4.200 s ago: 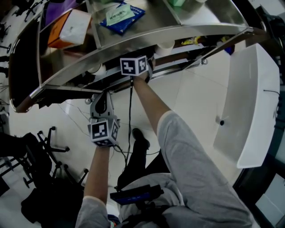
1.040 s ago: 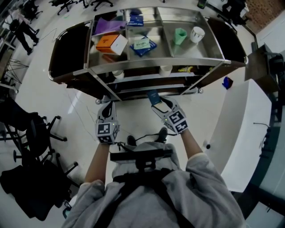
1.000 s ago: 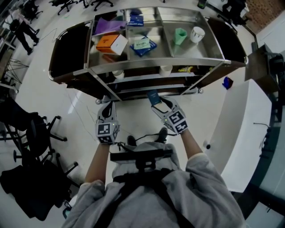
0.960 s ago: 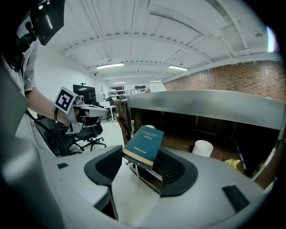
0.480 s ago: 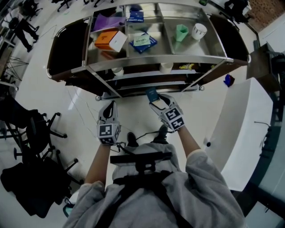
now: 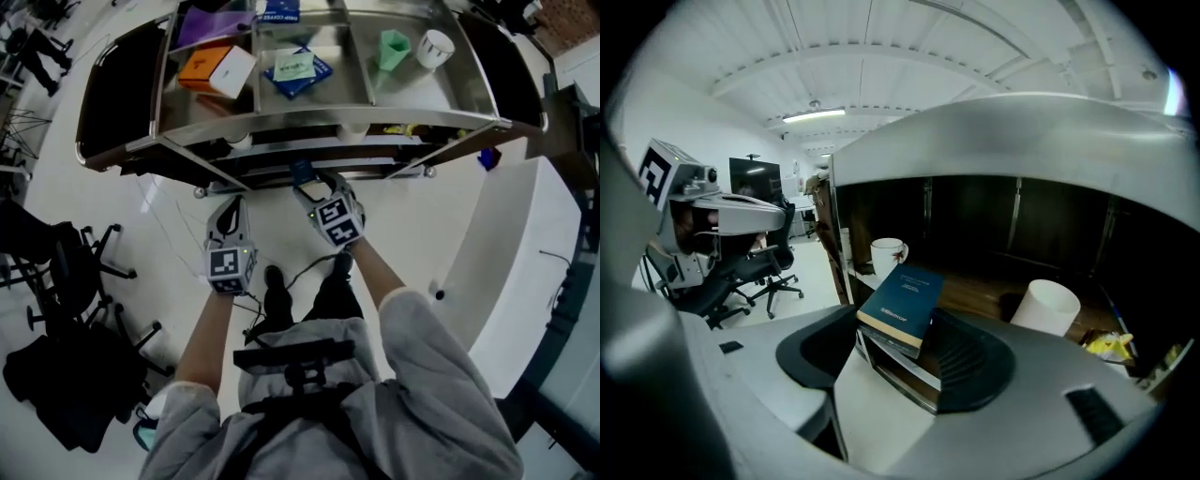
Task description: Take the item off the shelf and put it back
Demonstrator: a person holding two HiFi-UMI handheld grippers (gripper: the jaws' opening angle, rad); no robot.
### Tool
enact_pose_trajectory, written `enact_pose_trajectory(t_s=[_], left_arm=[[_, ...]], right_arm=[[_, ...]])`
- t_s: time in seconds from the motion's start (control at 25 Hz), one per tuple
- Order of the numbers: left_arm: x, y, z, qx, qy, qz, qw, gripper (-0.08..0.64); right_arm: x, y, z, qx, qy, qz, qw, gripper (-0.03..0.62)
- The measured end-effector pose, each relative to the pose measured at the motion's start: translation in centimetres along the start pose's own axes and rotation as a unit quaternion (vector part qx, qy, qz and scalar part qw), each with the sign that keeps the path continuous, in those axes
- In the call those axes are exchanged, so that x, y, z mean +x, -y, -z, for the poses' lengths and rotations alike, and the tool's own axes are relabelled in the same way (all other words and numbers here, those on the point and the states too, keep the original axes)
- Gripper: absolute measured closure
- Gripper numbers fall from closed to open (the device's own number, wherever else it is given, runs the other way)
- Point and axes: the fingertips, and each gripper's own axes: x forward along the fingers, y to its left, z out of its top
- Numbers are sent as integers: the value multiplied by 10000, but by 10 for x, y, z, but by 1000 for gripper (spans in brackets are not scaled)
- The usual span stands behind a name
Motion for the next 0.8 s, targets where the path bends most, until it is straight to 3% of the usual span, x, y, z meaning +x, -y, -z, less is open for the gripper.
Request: enact_pose_trajectory(t_s=[0.24, 0.52, 0.8], left_arm=[[33, -6, 16, 9, -27, -93, 10000, 554], [65, -16, 39, -13, -167, -143, 9998, 554], [90, -20, 50, -7, -124, -173, 9998, 554]], right_arm=[[57, 29, 5, 279, -56, 335, 9990, 330], [113, 63, 10, 256, -168, 662, 9973, 330], [149, 77, 12, 219, -277, 739, 9966, 330]])
